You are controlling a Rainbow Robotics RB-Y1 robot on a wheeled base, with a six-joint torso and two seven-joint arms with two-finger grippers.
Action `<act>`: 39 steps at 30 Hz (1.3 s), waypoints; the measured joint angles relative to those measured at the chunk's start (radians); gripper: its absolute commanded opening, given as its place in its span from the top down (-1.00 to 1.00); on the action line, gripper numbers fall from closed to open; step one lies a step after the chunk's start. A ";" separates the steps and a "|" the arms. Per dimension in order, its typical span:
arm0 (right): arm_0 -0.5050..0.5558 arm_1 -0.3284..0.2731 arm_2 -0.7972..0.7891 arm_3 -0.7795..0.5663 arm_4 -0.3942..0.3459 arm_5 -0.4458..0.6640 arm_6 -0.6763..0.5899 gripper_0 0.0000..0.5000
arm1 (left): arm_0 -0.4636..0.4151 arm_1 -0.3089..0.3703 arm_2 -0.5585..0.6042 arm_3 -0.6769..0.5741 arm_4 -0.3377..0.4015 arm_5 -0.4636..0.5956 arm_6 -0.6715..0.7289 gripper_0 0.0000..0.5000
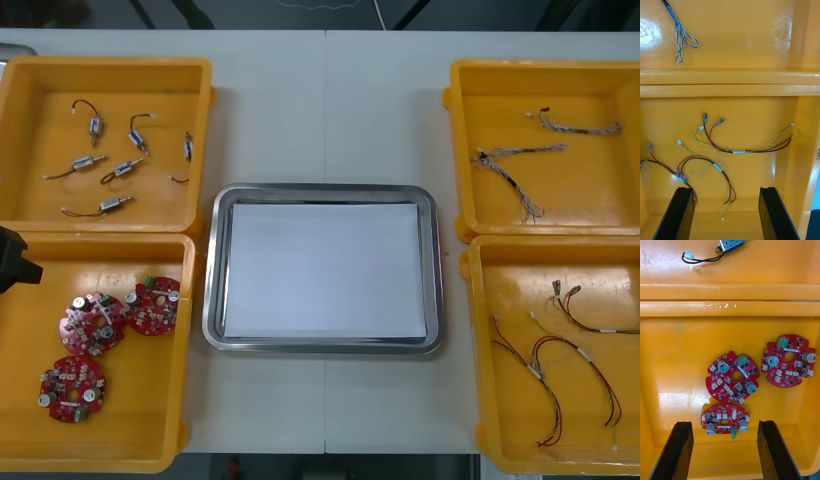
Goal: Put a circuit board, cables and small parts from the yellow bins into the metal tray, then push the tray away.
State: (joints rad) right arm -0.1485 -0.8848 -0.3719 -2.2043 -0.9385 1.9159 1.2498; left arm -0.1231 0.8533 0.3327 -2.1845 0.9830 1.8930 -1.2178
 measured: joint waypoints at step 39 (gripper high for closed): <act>0.000 0.000 0.000 0.000 0.000 0.000 0.000 -1.00 | 0.000 0.000 0.000 0.000 0.000 0.000 0.000 -1.00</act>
State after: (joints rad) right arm -0.1485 -0.8848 -0.3719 -2.2043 -0.9385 1.9159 1.2498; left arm -0.1231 0.8533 0.3327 -2.1845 0.9830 1.8930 -1.2178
